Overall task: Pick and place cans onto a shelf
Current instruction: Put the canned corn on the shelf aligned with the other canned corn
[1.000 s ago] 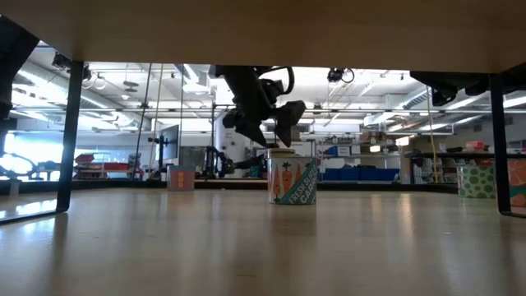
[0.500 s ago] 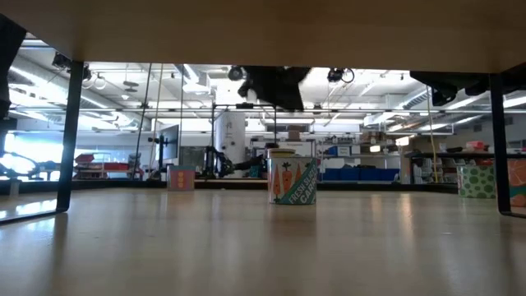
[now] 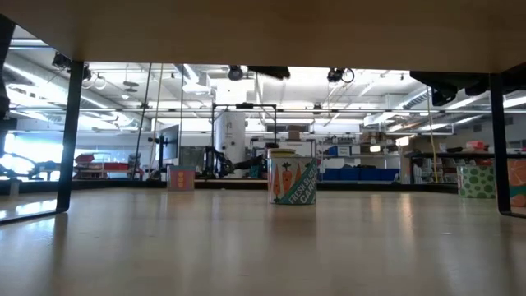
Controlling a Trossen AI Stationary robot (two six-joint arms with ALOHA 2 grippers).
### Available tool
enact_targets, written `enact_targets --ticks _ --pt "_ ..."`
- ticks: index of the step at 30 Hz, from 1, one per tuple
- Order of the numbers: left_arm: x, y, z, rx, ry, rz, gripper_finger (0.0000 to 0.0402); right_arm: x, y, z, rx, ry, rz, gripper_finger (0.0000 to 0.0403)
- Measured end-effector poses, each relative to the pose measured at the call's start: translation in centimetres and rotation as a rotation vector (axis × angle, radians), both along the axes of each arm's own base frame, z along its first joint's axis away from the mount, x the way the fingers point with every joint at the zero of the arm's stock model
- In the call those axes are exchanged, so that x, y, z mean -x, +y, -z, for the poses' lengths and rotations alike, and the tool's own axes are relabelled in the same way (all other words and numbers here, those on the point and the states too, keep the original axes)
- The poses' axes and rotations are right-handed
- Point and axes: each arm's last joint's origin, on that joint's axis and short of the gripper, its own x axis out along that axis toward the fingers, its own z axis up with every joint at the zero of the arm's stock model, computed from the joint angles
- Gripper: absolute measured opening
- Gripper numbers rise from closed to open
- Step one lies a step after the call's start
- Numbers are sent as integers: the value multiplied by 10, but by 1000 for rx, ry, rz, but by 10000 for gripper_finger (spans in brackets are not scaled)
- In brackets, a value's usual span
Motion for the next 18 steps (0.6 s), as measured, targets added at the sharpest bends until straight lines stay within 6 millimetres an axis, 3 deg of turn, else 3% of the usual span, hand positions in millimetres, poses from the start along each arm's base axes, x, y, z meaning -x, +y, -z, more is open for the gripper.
enact_targets --ticks 7,11,13,18 --pt "-17 36 46 192 -70 -46 295 0 0 0 0 0 0 47" --pt "-26 43 67 204 -66 -59 377 0 0 0 0 0 0 47" --pt "-30 41 75 208 -56 -48 394 0 0 0 0 0 0 47" --pt "-37 35 94 159 -24 -181 380 0 0 0 0 0 0 47"
